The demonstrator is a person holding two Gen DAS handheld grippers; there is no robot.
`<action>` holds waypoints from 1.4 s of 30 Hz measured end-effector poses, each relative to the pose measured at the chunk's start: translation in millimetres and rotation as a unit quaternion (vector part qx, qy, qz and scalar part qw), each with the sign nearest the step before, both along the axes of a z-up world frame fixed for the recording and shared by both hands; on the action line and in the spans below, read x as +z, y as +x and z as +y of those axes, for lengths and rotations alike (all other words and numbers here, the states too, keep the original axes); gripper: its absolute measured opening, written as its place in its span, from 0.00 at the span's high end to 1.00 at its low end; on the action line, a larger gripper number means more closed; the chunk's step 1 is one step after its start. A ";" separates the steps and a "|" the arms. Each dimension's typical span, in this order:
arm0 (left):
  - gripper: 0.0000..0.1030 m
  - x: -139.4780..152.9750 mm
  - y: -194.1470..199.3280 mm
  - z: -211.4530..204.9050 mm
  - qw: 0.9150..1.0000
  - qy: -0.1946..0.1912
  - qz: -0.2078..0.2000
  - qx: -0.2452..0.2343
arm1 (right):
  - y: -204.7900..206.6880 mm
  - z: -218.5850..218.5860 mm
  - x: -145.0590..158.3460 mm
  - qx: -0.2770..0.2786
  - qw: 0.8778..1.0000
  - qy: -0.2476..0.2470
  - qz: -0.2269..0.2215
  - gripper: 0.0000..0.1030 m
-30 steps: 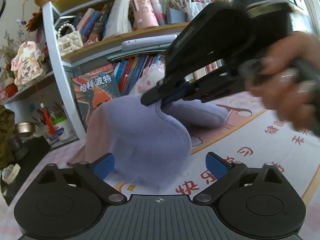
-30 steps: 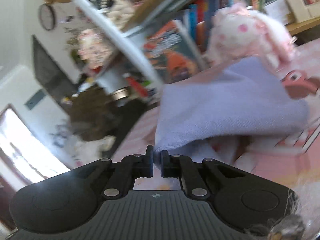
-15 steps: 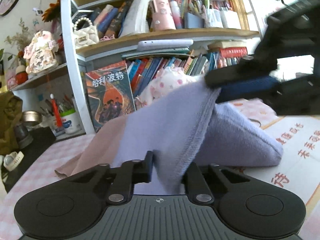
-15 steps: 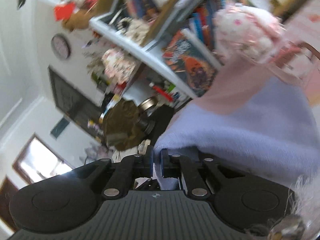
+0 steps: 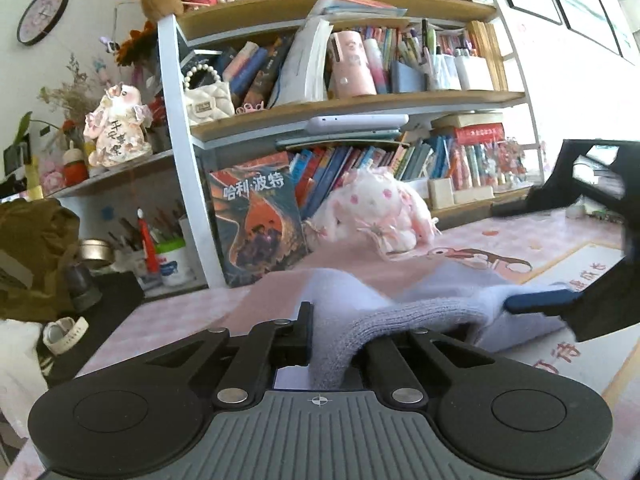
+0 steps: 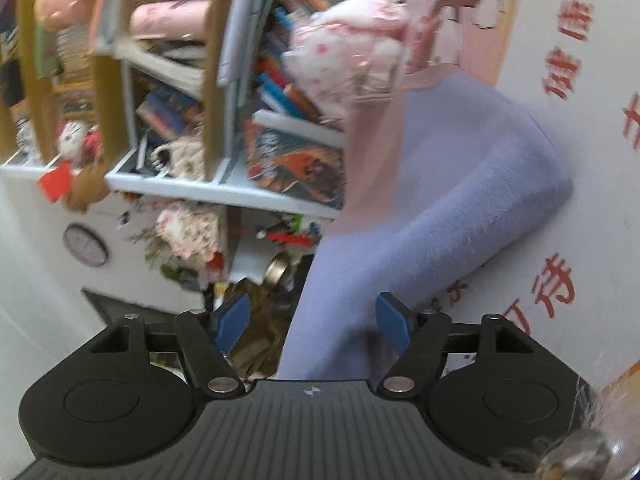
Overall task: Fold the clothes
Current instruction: 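Lift the sweater with both grippers and shake it open in the air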
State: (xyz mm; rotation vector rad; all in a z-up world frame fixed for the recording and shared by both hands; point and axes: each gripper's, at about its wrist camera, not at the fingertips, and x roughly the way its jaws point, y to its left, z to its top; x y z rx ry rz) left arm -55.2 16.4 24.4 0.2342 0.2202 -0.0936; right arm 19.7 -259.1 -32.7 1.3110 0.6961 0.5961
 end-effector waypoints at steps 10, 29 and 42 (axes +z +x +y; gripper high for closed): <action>0.97 7.8 -27.7 -0.9 1.000 -0.006 -0.005 -0.013 | -5.6 -5.6 -13.6 -0.045 0.998 -0.031 0.029 0.98; 0.96 -5.4 -64.8 15.9 1.000 -0.003 -0.008 -0.015 | -30.4 -7.3 -6.5 0.006 0.995 -0.015 0.100 0.24; 0.96 -20.6 -74.5 39.0 0.999 -0.048 -0.003 -0.003 | -53.7 23.9 -9.2 0.021 0.988 -0.050 0.145 0.24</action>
